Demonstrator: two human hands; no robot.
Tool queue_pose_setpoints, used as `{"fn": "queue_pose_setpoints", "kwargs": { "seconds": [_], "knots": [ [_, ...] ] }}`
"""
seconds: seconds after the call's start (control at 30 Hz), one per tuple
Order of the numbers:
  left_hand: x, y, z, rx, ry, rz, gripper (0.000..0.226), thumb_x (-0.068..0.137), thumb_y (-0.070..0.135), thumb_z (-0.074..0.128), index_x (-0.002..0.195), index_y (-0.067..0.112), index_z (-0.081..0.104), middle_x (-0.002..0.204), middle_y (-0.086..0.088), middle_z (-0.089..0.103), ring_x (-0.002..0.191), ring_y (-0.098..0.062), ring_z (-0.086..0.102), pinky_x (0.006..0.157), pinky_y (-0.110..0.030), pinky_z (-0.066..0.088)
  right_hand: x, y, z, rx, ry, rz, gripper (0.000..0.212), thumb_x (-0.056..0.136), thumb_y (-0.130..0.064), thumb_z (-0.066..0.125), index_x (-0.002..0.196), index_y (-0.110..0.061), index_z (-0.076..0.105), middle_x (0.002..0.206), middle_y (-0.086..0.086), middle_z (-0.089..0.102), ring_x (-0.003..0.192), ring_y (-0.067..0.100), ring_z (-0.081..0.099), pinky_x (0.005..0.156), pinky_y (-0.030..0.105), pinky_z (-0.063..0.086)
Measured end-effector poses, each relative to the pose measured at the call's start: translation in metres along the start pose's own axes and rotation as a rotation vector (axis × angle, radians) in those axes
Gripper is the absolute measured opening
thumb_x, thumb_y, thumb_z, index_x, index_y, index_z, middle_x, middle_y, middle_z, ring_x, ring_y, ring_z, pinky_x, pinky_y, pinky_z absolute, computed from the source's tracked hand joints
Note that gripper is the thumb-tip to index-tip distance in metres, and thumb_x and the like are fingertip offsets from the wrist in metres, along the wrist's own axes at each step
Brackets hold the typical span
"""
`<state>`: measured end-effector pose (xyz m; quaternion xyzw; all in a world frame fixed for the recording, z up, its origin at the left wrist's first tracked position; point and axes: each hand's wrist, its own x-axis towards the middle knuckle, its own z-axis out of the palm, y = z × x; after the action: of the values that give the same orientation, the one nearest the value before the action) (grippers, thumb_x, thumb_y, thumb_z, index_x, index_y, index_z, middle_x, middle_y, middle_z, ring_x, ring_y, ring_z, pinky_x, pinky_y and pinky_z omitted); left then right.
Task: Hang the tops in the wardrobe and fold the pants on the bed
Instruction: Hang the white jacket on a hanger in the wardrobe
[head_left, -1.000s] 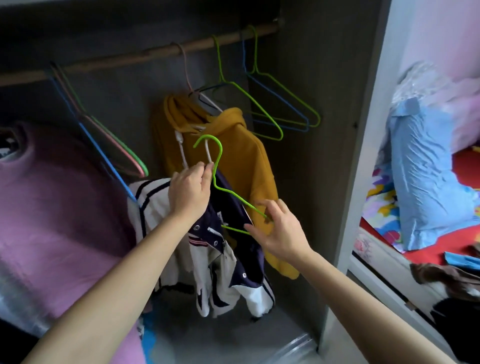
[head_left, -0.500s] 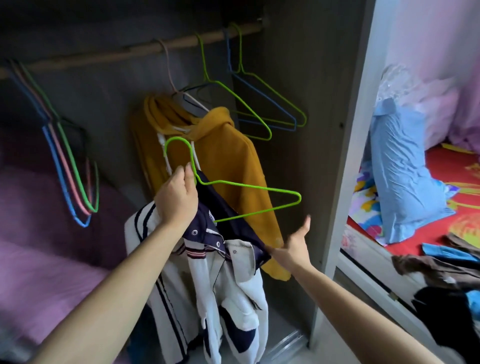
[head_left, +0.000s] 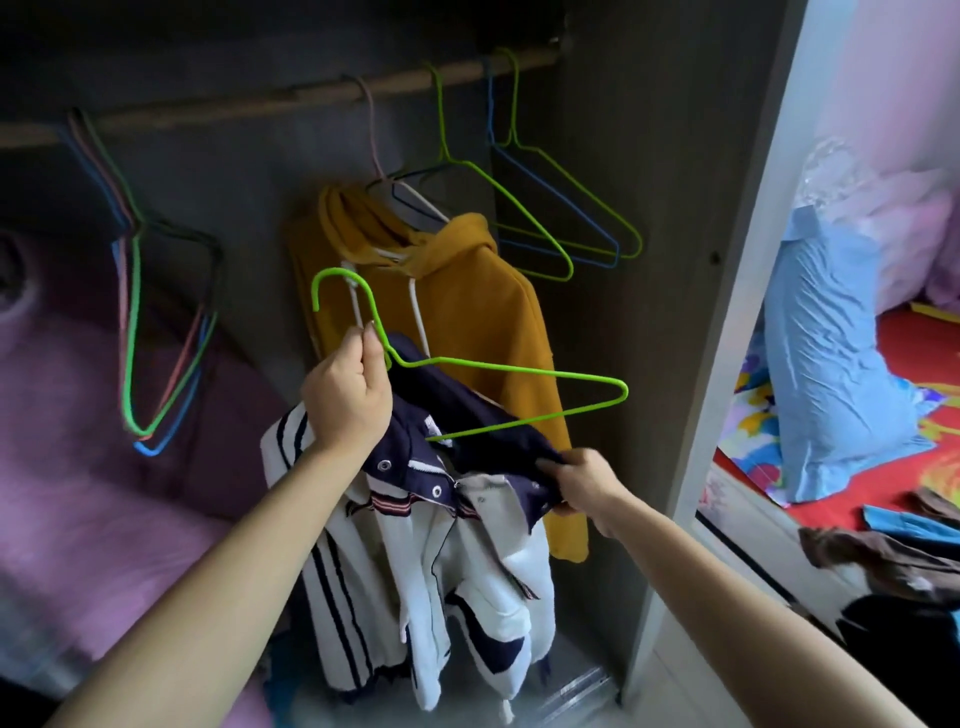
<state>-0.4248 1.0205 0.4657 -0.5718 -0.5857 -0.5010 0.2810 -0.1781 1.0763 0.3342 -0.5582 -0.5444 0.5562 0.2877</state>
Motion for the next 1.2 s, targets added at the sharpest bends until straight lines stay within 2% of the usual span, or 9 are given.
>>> {"fn": "queue_pose_setpoints", "kwargs": {
  "seconds": [0.13, 0.23, 0.37, 0.5, 0.67, 0.83, 1.03, 1.13, 1.2],
  "knots": [
    [-0.011, -0.027, -0.012, 0.018, -0.09, 0.228, 0.047, 0.106, 0.025, 0.034, 0.075, 0.0, 0.059, 0.06, -0.012, 0.057, 0.047, -0.035, 0.055, 0.042, -0.034, 0.039, 0.0, -0.026, -0.04, 0.221, 0.059, -0.015, 0.008, 0.093, -0.01, 0.06, 0.092, -0.005, 0.065, 0.07, 0.013, 0.053, 0.058, 0.022, 0.054, 0.052, 0.029, 0.045],
    [-0.02, -0.047, -0.016, 0.074, -0.147, 0.353, 0.055, 0.108, 0.029, 0.029, 0.078, -0.003, 0.062, 0.065, -0.014, 0.062, 0.047, -0.035, 0.058, 0.038, -0.034, 0.043, -0.012, -0.046, -0.061, 0.216, -0.01, -0.022, 0.012, 0.091, -0.009, 0.064, 0.099, -0.004, 0.071, 0.076, 0.013, 0.069, 0.061, 0.02, 0.066, 0.054, 0.029, 0.055],
    [-0.022, -0.058, -0.016, 0.151, -0.194, 0.379, 0.054, 0.108, 0.029, 0.031, 0.077, -0.001, 0.063, 0.066, -0.011, 0.061, 0.044, -0.033, 0.057, 0.034, -0.034, 0.043, -0.027, -0.071, -0.068, 0.14, -0.083, -0.117, 0.015, 0.091, -0.01, 0.067, 0.104, -0.014, 0.073, 0.09, 0.01, 0.078, 0.08, 0.025, 0.076, 0.066, 0.037, 0.062],
    [-0.031, -0.049, -0.009, 0.187, -0.229, 0.395, 0.051, 0.108, 0.03, 0.033, 0.08, 0.0, 0.063, 0.069, -0.011, 0.063, 0.045, -0.031, 0.058, 0.033, -0.031, 0.042, -0.033, -0.108, -0.052, 0.149, -0.017, -0.244, 0.017, 0.091, -0.007, 0.062, 0.096, -0.016, 0.076, 0.085, 0.011, 0.077, 0.071, 0.023, 0.075, 0.059, 0.032, 0.058],
    [-0.041, -0.018, -0.001, 0.161, -0.239, 0.127, 0.045, 0.107, 0.037, 0.03, 0.074, 0.013, 0.05, 0.059, -0.003, 0.054, 0.043, -0.028, 0.053, 0.043, -0.022, 0.025, -0.052, -0.129, -0.004, 0.211, -0.021, -0.398, 0.02, 0.094, -0.01, 0.058, 0.096, -0.015, 0.077, 0.072, 0.008, 0.07, 0.058, 0.018, 0.064, 0.049, 0.027, 0.05],
    [-0.05, 0.006, 0.004, 0.077, -0.213, -0.21, 0.044, 0.104, 0.042, 0.035, 0.075, 0.013, 0.05, 0.056, -0.001, 0.054, 0.052, -0.034, 0.057, 0.05, -0.028, 0.027, -0.058, -0.1, 0.008, -0.47, -0.104, -0.416, 0.018, 0.094, -0.012, 0.056, 0.107, -0.007, 0.067, 0.077, 0.012, 0.073, 0.066, 0.026, 0.071, 0.064, 0.038, 0.059],
    [-0.039, 0.01, 0.004, -0.097, -0.059, -0.563, 0.04, 0.105, 0.03, 0.042, 0.08, 0.004, 0.06, 0.074, -0.018, 0.064, 0.071, -0.041, 0.058, 0.058, -0.036, 0.031, -0.049, -0.09, -0.022, 0.641, -0.258, 0.078, 0.02, 0.101, -0.002, 0.046, 0.119, 0.004, 0.055, 0.07, 0.022, 0.067, 0.052, 0.026, 0.069, 0.051, 0.028, 0.058],
    [-0.031, 0.016, 0.003, -0.123, -0.074, -0.595, 0.038, 0.106, 0.031, 0.04, 0.077, 0.011, 0.054, 0.072, -0.012, 0.061, 0.072, -0.037, 0.056, 0.06, -0.036, 0.032, -0.054, -0.089, -0.016, 0.816, -0.262, 0.185, 0.016, 0.105, -0.008, 0.043, 0.106, 0.005, 0.053, 0.077, 0.025, 0.067, 0.059, 0.029, 0.073, 0.052, 0.029, 0.059],
    [-0.029, 0.02, 0.001, -0.15, -0.091, -0.59, 0.037, 0.106, 0.03, 0.04, 0.075, 0.012, 0.049, 0.067, -0.006, 0.054, 0.069, -0.036, 0.053, 0.06, -0.04, 0.035, -0.057, -0.094, -0.017, 0.684, -0.302, 0.214, 0.025, 0.108, -0.017, 0.04, 0.108, 0.004, 0.054, 0.079, 0.025, 0.069, 0.062, 0.031, 0.073, 0.052, 0.031, 0.059]
  ]
}}
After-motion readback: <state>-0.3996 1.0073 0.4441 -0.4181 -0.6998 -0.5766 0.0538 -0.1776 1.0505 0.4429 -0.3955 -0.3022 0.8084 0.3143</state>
